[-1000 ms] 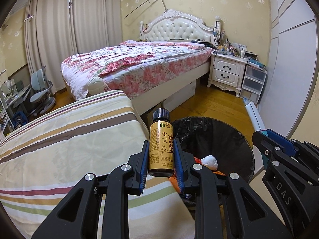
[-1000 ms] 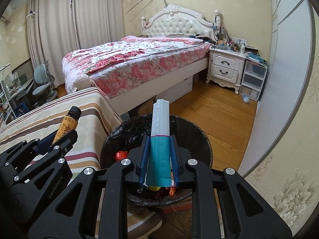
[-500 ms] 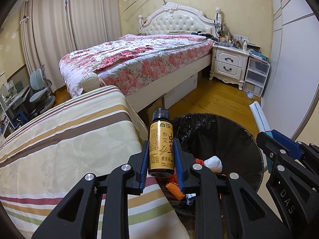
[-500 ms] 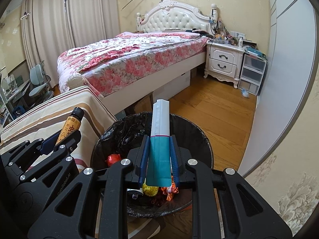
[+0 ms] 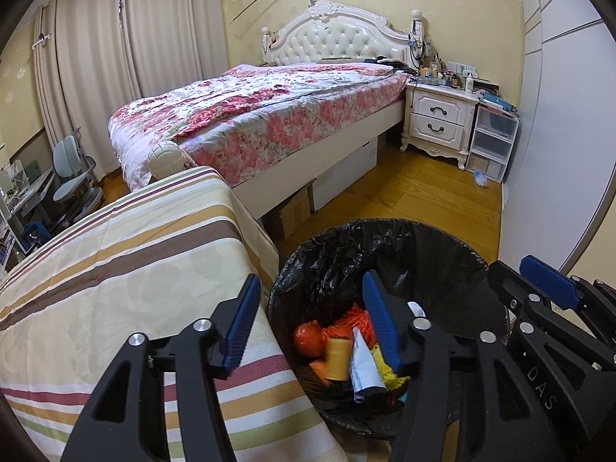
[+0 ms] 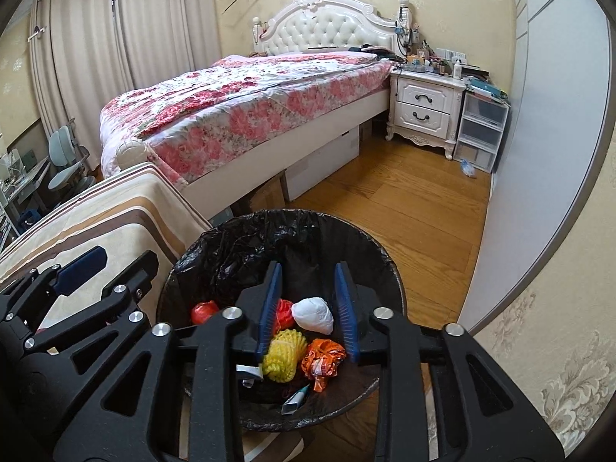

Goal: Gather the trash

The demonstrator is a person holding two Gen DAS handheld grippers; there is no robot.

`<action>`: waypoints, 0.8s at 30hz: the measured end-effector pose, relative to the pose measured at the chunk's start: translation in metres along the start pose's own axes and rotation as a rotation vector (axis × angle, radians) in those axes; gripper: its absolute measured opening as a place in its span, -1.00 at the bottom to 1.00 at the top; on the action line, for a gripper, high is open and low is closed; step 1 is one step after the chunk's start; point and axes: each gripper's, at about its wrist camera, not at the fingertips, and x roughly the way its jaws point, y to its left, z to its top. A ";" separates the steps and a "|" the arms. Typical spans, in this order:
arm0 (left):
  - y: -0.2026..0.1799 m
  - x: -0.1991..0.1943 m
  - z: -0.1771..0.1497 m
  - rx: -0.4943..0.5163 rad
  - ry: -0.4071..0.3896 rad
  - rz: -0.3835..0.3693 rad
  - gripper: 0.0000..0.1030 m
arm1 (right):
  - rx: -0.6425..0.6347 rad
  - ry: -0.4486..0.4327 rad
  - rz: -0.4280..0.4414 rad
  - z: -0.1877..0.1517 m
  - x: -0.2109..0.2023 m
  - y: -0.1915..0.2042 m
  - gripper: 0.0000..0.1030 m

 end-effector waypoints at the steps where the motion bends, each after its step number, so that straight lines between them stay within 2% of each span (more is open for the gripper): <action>1: 0.000 -0.001 0.000 0.004 -0.004 0.003 0.24 | 0.002 -0.001 -0.003 0.000 0.000 -0.001 -0.28; 9: 0.005 -0.005 0.001 -0.008 -0.010 0.013 0.39 | 0.012 -0.020 -0.043 0.001 -0.004 -0.006 0.11; 16: 0.012 -0.013 0.000 -0.020 -0.018 0.039 0.48 | 0.017 -0.042 -0.067 0.005 -0.013 -0.010 0.28; 22: 0.022 -0.025 -0.001 -0.044 -0.031 0.042 0.52 | 0.008 -0.055 -0.077 0.005 -0.021 -0.007 0.54; 24: 0.025 -0.030 -0.001 -0.050 -0.037 0.046 0.55 | 0.004 -0.055 -0.080 0.004 -0.024 -0.005 0.74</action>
